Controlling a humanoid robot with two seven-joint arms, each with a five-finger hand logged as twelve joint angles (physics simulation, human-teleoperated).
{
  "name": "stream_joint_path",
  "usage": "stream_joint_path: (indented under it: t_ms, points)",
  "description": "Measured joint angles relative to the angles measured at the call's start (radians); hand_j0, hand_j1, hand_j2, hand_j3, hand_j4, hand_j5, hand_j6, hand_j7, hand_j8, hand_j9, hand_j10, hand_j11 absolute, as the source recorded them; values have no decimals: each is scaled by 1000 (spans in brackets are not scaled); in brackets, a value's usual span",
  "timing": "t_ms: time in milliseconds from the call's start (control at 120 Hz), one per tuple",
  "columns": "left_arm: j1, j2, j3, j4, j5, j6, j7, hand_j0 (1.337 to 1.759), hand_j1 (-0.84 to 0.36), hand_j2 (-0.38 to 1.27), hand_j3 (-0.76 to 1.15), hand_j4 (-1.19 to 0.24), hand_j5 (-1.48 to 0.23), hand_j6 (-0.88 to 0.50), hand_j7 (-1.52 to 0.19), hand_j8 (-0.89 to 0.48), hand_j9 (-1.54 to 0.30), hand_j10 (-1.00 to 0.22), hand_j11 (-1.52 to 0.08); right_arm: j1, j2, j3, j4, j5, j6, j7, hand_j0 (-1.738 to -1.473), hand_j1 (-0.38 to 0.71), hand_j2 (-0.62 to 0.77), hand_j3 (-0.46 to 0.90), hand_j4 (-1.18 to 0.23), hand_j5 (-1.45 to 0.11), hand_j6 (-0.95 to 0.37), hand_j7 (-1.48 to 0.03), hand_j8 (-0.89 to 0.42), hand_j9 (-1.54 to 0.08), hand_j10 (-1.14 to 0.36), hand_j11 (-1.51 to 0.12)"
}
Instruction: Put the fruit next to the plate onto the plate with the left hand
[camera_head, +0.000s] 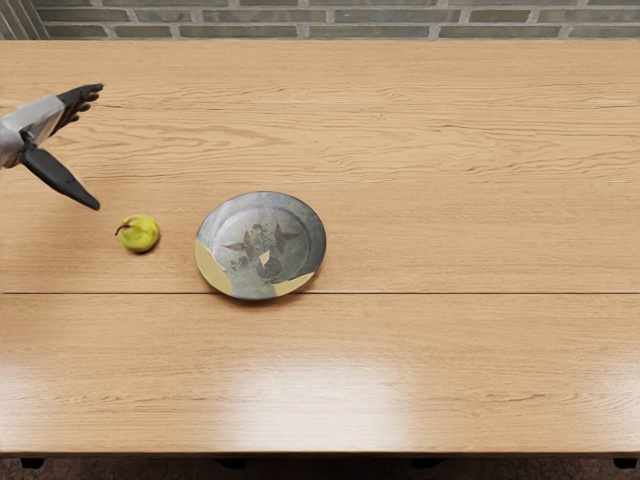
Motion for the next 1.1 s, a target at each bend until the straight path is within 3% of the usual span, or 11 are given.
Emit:
stream_joint_path:
  t_ms: [133, 275, 892, 1100]
  points:
    - [22, -3, 43, 13, 10, 0, -73, 1658, 349, 4, 0, -4, -1, -6, -1, -5, 0, -4, 0, 0, 0, 0, 0, 0, 0, 0, -1658, -349, 0, 0, 0, 0, 0, 0, 0, 0, 0, 0]
    - [40, -14, 61, 29, 15, 1, -107, 1658, 349, 4, 0, -5, -1, -6, -1, -5, 0, -4, 0, 0, 0, 0, 0, 0, 0, 0, -1658, -349, 0, 0, 0, 0, 0, 0, 0, 0, 0, 0]
    - [89, -152, 109, 157, 37, 2, -120, 1658, 349, 4, 0, -4, -1, -5, -1, -5, 0, -3, 0, 0, 0, 0, 0, 0, 0, 0, -1658, -349, 0, 0, 0, 0, 0, 0, 0, 0, 0, 0]
    - [88, -152, 110, 168, 37, 2, -120, 1658, 262, 19, 0, -78, -97, -79, -97, -79, -96, -77, -96, 0, 0, 0, 0, 0, 0, 0, -1658, -349, 0, 0, 0, 0, 0, 0, 0, 0, 0, 0]
